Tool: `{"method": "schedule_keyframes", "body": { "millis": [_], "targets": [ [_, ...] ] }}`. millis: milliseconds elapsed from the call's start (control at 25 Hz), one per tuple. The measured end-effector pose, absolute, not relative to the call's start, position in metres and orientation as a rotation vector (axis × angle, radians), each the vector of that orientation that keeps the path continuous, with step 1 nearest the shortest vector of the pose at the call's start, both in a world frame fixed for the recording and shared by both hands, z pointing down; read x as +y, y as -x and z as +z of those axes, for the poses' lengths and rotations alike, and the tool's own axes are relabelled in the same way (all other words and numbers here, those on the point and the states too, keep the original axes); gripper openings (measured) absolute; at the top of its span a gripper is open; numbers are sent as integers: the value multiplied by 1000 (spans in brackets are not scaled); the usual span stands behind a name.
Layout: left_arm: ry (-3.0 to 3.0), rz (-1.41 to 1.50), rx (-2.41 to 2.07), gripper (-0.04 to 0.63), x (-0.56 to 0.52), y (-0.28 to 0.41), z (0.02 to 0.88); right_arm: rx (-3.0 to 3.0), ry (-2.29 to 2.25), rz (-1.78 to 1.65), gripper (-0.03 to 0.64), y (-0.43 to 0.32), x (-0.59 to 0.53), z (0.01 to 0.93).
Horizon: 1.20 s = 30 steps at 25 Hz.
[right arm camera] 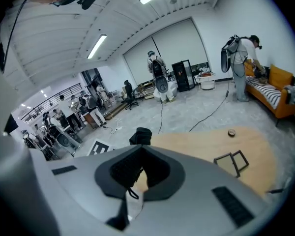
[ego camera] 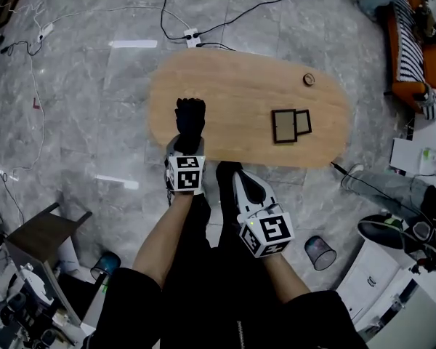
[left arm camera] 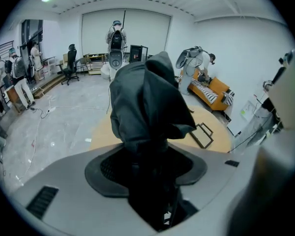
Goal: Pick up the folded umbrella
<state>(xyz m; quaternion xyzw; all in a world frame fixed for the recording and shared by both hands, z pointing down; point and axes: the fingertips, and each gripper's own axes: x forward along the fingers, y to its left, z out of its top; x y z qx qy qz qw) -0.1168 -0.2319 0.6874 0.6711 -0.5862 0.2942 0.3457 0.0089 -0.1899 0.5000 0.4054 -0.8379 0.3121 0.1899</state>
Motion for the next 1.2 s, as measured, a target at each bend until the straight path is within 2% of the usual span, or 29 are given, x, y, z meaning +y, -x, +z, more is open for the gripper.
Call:
{"method": "schedule_keyframes", "body": {
  "millis": [720,1200],
  "targets": [
    [-2040,778,-1482,227,-202,114,585,-2435,-1203,780,9,13,-158,450],
    [-2212,760,-1522,227,-189,113,505,-2485,-1262,717,9,1,-146,418]
  ]
}}
